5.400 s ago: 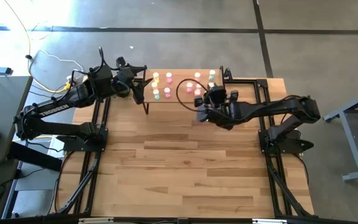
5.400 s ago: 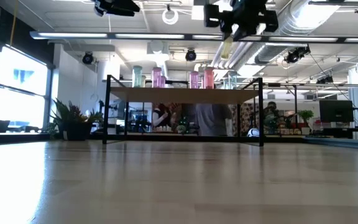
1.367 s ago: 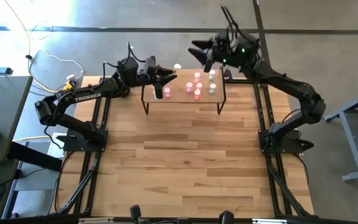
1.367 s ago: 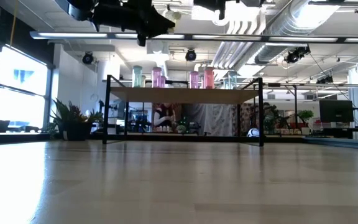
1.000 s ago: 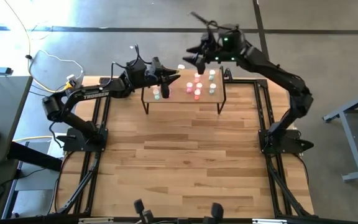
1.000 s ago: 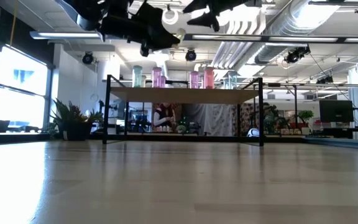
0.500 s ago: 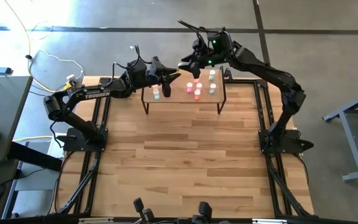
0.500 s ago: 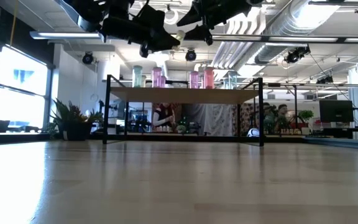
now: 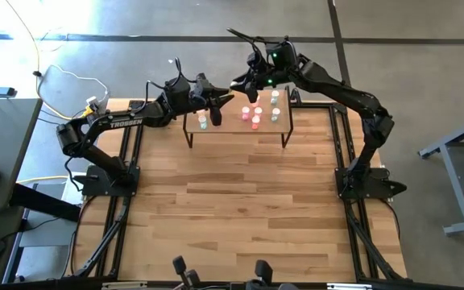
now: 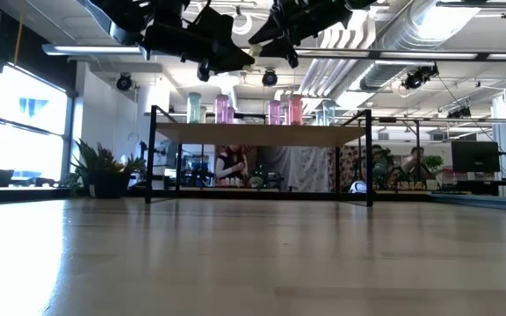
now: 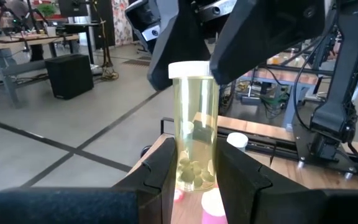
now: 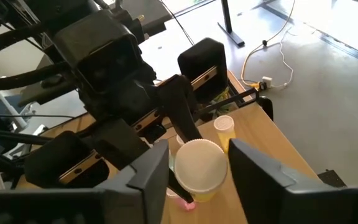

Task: Pick and place medicine bottles onto shelf by color
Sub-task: Put the yellow pill bottle on the shelf

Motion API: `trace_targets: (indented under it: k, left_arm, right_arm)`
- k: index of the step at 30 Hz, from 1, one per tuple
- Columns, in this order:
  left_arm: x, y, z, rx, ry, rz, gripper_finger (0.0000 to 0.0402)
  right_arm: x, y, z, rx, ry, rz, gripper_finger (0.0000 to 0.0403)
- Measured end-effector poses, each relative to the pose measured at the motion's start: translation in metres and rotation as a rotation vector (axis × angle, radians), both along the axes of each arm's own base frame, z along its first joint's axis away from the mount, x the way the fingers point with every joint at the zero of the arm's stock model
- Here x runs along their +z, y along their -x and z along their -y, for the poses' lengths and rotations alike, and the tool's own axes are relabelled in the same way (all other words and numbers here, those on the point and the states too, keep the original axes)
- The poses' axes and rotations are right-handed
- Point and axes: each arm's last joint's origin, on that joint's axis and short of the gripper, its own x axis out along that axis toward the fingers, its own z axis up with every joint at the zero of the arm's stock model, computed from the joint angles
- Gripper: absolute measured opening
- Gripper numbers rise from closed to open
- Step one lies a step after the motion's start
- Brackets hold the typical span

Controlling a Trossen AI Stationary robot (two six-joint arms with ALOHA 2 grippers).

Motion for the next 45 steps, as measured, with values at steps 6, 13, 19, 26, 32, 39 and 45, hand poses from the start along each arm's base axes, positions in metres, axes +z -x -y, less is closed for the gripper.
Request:
trace_targets:
  k: [6,13,19,26,32,39,45]
  left_arm:
    - [0.0,0.0,-0.001,0.02,-0.001,-0.001,0.0086]
    - [0.0,0.0,-0.001,0.022,0.0,-0.001,0.0087]
    - [0.0,0.0,-0.001,0.023,0.006,0.003,0.0112]
    - [0.0,0.0,-0.001,0.026,0.015,0.007,0.0174]
    - [0.001,0.003,-0.002,0.059,0.076,0.043,0.0226]
    - [0.02,0.017,0.001,0.103,0.055,0.094,0.0237]
    - [0.039,0.029,0.008,0.156,0.007,0.141,0.0236]
  right_arm:
    - [0.0,0.0,0.0,0.0,0.0,-0.001,0.0114]
    - [0.0,0.0,0.0,-0.004,-0.006,0.0,0.0102]
    - [0.0,0.0,0.0,-0.007,-0.004,0.0,0.0103]
    - [0.0,0.002,0.003,-0.028,0.01,-0.005,0.0103]
    - [0.0,0.006,0.01,-0.081,0.033,-0.016,0.0103]
    - [-0.006,0.01,0.02,-0.175,0.075,-0.07,0.0103]
    - [-0.031,-0.006,0.027,-0.167,0.038,-0.128,0.0103]
